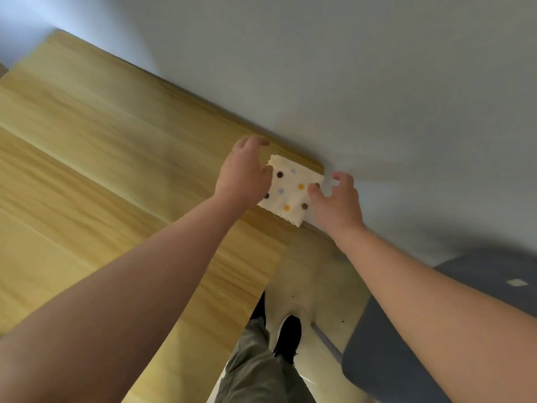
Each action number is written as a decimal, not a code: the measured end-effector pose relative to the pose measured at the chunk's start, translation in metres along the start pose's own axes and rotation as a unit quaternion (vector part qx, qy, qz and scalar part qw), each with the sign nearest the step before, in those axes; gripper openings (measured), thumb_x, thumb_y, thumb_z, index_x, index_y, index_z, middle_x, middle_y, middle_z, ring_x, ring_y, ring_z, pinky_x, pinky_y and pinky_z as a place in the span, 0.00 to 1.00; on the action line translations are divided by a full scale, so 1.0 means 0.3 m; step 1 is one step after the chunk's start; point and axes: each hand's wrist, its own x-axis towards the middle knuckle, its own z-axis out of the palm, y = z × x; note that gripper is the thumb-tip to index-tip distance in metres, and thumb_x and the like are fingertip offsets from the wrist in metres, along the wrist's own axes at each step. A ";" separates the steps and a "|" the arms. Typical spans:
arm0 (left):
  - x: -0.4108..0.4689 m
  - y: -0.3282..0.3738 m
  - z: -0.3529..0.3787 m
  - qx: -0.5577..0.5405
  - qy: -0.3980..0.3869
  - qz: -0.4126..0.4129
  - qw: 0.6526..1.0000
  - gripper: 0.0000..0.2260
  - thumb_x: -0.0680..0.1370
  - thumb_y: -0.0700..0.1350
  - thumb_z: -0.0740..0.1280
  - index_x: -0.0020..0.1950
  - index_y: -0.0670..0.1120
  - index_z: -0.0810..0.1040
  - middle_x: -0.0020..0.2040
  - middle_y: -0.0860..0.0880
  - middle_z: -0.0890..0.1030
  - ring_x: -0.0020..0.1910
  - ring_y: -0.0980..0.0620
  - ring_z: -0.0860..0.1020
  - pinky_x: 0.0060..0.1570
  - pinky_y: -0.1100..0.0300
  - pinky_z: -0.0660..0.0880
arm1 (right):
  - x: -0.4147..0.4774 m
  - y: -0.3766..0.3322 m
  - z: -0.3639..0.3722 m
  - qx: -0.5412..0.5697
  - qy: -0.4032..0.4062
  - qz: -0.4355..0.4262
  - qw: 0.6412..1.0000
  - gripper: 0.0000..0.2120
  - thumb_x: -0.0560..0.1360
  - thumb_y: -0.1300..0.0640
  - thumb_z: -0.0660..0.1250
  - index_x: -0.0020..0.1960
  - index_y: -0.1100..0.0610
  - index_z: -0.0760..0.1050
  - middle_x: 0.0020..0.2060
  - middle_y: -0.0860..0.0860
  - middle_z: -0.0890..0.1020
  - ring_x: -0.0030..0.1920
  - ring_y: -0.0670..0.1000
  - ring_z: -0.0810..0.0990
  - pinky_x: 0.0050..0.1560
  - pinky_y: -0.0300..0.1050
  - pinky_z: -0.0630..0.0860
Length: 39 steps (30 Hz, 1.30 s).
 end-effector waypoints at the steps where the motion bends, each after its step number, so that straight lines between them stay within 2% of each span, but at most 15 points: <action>1: -0.006 -0.013 0.010 0.062 -0.027 0.063 0.996 0.22 0.80 0.42 0.66 0.74 0.50 0.70 0.76 0.51 0.68 0.72 0.49 0.70 0.69 0.54 0.68 | -0.005 0.015 0.001 -0.072 0.003 -0.055 0.996 0.23 0.81 0.48 0.66 0.72 0.50 0.65 0.69 0.53 0.68 0.65 0.55 0.75 0.56 0.43 0.73; 3: -0.023 -0.054 0.042 0.165 -0.107 0.154 0.968 0.23 0.82 0.41 0.63 0.77 0.51 0.68 0.79 0.52 0.64 0.77 0.49 0.64 0.73 0.52 0.63 | -0.020 0.046 0.008 -0.190 -0.027 -0.149 0.970 0.18 0.81 0.50 0.66 0.70 0.50 0.69 0.67 0.52 0.68 0.63 0.54 0.75 0.58 0.45 0.73; 5: -0.036 -0.101 0.078 0.233 -0.162 0.193 0.939 0.24 0.83 0.43 0.61 0.79 0.52 0.63 0.81 0.52 0.60 0.80 0.50 0.58 0.77 0.52 0.57 | -0.021 0.070 0.021 -0.260 -0.067 -0.192 0.944 0.17 0.82 0.49 0.64 0.70 0.49 0.71 0.67 0.51 0.67 0.63 0.53 0.75 0.60 0.47 0.75; 8: -0.030 -0.153 0.102 0.262 -0.187 0.198 0.926 0.26 0.84 0.44 0.60 0.81 0.51 0.59 0.83 0.51 0.55 0.82 0.51 0.52 0.79 0.55 0.48 | 0.001 0.060 0.048 -0.288 -0.100 -0.188 0.934 0.19 0.82 0.48 0.63 0.72 0.50 0.72 0.72 0.51 0.65 0.70 0.54 0.70 0.68 0.52 0.72; 11: 0.006 -0.182 0.099 0.273 -0.186 0.191 0.924 0.28 0.83 0.44 0.60 0.82 0.51 0.56 0.83 0.51 0.51 0.82 0.52 0.49 0.80 0.55 0.45 | 0.035 0.029 0.072 -0.342 -0.108 -0.203 0.911 0.23 0.82 0.48 0.62 0.76 0.52 0.68 0.77 0.51 0.63 0.75 0.54 0.64 0.74 0.53 0.66; 15: 0.071 -0.177 0.084 0.273 -0.176 0.177 0.929 0.27 0.84 0.44 0.60 0.82 0.50 0.56 0.84 0.51 0.50 0.82 0.52 0.48 0.80 0.53 0.45 | 0.077 -0.013 0.077 -0.414 -0.101 -0.196 0.883 0.25 0.83 0.47 0.59 0.78 0.51 0.64 0.78 0.52 0.60 0.76 0.56 0.61 0.73 0.55 0.64; 20: 0.083 -0.142 0.079 0.284 -0.188 0.175 0.924 0.27 0.83 0.43 0.60 0.82 0.49 0.56 0.84 0.49 0.50 0.82 0.50 0.47 0.80 0.51 0.46 | 0.063 -0.039 0.088 -0.443 -0.111 -0.155 0.876 0.26 0.83 0.48 0.58 0.80 0.51 0.59 0.79 0.53 0.57 0.76 0.57 0.59 0.72 0.56 0.63; 22: 0.053 -0.124 0.053 0.272 -0.186 0.168 0.929 0.26 0.83 0.42 0.59 0.81 0.48 0.57 0.83 0.48 0.52 0.82 0.49 0.49 0.80 0.51 0.46 | 0.023 -0.059 0.079 -0.430 -0.113 -0.152 0.883 0.26 0.84 0.49 0.57 0.80 0.51 0.59 0.80 0.53 0.57 0.76 0.57 0.60 0.72 0.56 0.63; 24: 0.003 -0.104 0.017 0.242 -0.157 0.156 0.945 0.24 0.83 0.41 0.59 0.80 0.47 0.61 0.82 0.47 0.58 0.82 0.48 0.54 0.80 0.52 0.49 | -0.026 -0.077 0.063 -0.398 -0.095 -0.161 0.898 0.24 0.84 0.51 0.57 0.79 0.51 0.62 0.79 0.53 0.60 0.76 0.57 0.61 0.73 0.56 0.64; 28: -0.172 -0.056 -0.108 0.156 -0.134 0.072 0.976 0.18 0.84 0.41 0.58 0.74 0.48 0.70 0.74 0.48 0.72 0.71 0.46 0.71 0.70 0.52 0.66 | -0.177 -0.127 0.027 -0.322 -0.079 -0.172 0.927 0.17 0.83 0.51 0.60 0.71 0.52 0.73 0.68 0.51 0.73 0.68 0.55 0.71 0.68 0.55 0.71; 30: -0.316 -0.046 -0.176 0.139 -0.119 0.030 0.983 0.16 0.84 0.43 0.59 0.72 0.49 0.73 0.70 0.48 0.75 0.68 0.46 0.74 0.66 0.51 0.70 | -0.299 -0.135 0.021 -0.296 -0.095 -0.186 0.932 0.15 0.82 0.51 0.61 0.66 0.51 0.76 0.64 0.51 0.75 0.63 0.55 0.75 0.64 0.55 0.74; 34: -0.643 -0.072 -0.282 0.100 -0.059 -0.025 0.993 0.13 0.84 0.44 0.60 0.66 0.49 0.78 0.65 0.49 0.79 0.64 0.47 0.77 0.62 0.53 0.72 | -0.552 -0.119 0.054 -0.259 -0.144 -0.234 0.926 0.11 0.82 0.51 0.61 0.61 0.51 0.78 0.58 0.50 0.78 0.56 0.52 0.78 0.59 0.55 0.78; 39: -1.106 -0.197 -0.381 0.019 0.031 -0.133 0.990 0.08 0.81 0.46 0.64 0.55 0.53 0.83 0.53 0.54 0.85 0.53 0.53 0.81 0.56 0.54 0.77 | -0.897 -0.086 0.135 -0.255 -0.231 -0.288 0.894 0.10 0.81 0.53 0.61 0.57 0.52 0.79 0.49 0.46 0.82 0.50 0.49 0.80 0.50 0.47 0.78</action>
